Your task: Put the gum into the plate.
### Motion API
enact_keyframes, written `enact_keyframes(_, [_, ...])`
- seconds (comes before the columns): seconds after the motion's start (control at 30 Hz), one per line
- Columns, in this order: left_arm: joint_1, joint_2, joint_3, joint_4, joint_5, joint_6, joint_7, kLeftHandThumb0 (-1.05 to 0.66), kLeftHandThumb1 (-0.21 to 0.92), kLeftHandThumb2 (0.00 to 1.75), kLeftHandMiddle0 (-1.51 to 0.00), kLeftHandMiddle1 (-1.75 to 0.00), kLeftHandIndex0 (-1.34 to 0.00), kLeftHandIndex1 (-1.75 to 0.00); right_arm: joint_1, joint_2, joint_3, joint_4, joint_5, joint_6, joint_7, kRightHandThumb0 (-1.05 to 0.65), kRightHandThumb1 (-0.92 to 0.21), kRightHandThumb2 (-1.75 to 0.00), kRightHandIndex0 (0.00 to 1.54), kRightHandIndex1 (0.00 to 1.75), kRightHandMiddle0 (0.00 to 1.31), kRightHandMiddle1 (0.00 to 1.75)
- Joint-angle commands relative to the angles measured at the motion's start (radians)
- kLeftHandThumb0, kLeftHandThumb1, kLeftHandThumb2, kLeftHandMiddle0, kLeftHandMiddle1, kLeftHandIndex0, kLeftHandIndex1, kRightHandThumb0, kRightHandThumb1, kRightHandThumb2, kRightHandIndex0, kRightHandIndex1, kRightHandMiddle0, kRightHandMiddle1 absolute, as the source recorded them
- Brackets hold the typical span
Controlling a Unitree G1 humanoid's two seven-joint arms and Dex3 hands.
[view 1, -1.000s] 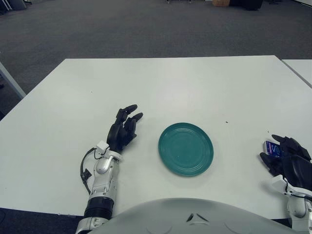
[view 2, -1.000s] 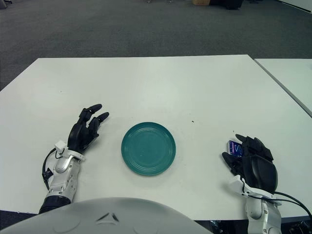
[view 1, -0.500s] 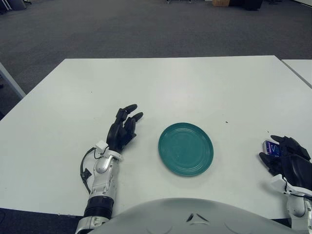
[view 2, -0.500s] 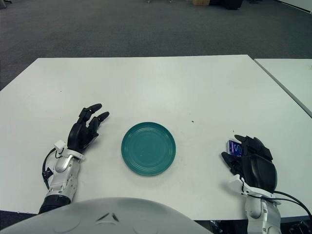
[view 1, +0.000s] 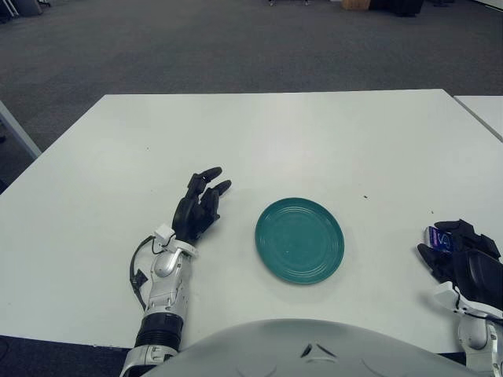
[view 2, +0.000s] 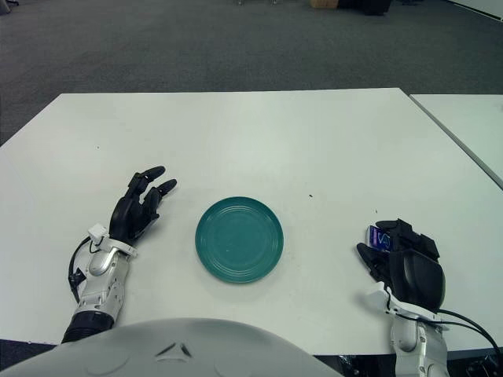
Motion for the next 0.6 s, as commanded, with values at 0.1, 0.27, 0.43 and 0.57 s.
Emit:
enact_keyframes(0.1, [0.037,0.003,0.004,0.063,-0.001,0.098,0.012,-0.77,0.92,0.6,-0.26,-0.68,0.0,-1.04,0.216,-0.172,0.077,0.109,-0.067,0.041,0.034,-0.06,-0.62,-0.73,0.62,1.17,0.49,1.59])
enact_keyframes(0.27, [0.04,0.0,0.003,0.05,0.004,0.111,0.02,-0.76,0.92,0.6,-0.25,-0.68,0.0,-1.04,0.212,-0.174,0.081,0.117,-0.068,0.04,0.011,-0.02,-0.56,-0.8,0.64,1.22,0.49,1.6])
enact_keyframes(0.43, [0.04,0.0,0.003,0.046,0.011,0.114,0.024,-0.77,0.92,0.61,-0.24,-0.68,0.0,-1.04,0.204,-0.176,0.084,0.124,-0.068,0.042,-0.005,-0.01,-0.53,-0.84,0.67,1.23,0.5,1.6])
enact_keyframes(0.57, [0.037,0.003,0.004,0.049,0.015,0.115,0.025,-0.78,0.92,0.63,-0.24,-0.68,0.0,-1.02,0.197,-0.176,0.086,0.117,-0.065,0.043,-0.012,-0.01,-0.52,-0.86,0.67,1.24,0.5,1.59])
